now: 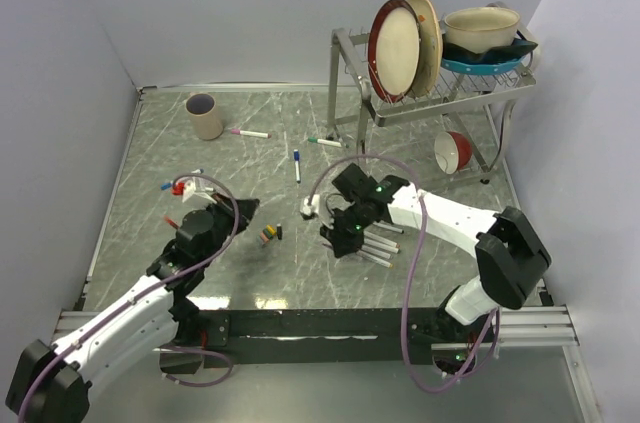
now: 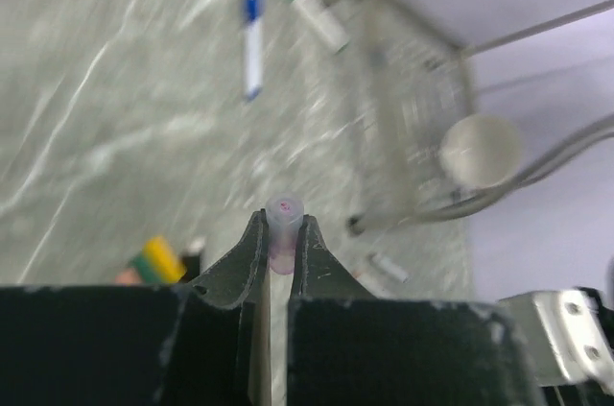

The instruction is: Open the pen caps

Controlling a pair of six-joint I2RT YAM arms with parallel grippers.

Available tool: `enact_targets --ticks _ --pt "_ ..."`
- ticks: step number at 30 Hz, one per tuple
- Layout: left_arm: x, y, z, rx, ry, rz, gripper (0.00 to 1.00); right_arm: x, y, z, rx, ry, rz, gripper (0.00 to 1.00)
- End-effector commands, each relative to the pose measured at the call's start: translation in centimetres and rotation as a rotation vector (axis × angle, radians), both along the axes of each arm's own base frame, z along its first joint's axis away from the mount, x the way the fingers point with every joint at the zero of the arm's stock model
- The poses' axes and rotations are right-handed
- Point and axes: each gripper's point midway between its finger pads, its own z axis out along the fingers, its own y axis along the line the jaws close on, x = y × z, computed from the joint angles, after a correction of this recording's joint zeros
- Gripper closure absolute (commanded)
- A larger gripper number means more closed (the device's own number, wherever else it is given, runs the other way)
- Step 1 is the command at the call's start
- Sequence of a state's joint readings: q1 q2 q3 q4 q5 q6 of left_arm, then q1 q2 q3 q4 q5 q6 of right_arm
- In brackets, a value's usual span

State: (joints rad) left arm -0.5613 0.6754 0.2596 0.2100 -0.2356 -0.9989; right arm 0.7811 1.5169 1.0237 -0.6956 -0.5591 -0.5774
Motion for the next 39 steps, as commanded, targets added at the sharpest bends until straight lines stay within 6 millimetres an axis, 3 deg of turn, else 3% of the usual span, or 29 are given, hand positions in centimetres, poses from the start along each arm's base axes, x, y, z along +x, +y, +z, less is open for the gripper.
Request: enact_targets --ticks 1,5,14,29,39 --pt "-2.1 -0.4 -6.2 -0.037 0.285 -0.006 0.99 3.3 -3.8 -1.5 -0.165 -0.204 -0.08 0.96" --pt "-2.2 0.2 -8.6 0.014 0.375 0.033 0.99 4.7 -5.9 -2.7 -0.255 -0.188 -0.151 0.96" --pt "-2.3 1.1 -9.9 0.067 0.44 0.077 0.99 5.2 -8.1 -5.0 -0.376 -0.14 -0.204 0.86" --pt "-3.6 1.9 -11.8 0.057 0.508 0.114 0.96 5.3 -8.5 -5.4 -0.399 -0.135 -0.212 0.68" --pt "-3.6 1.5 -12.9 0.072 0.564 0.105 0.92 5.3 -8.4 -5.0 -0.389 -0.139 -0.208 0.65"
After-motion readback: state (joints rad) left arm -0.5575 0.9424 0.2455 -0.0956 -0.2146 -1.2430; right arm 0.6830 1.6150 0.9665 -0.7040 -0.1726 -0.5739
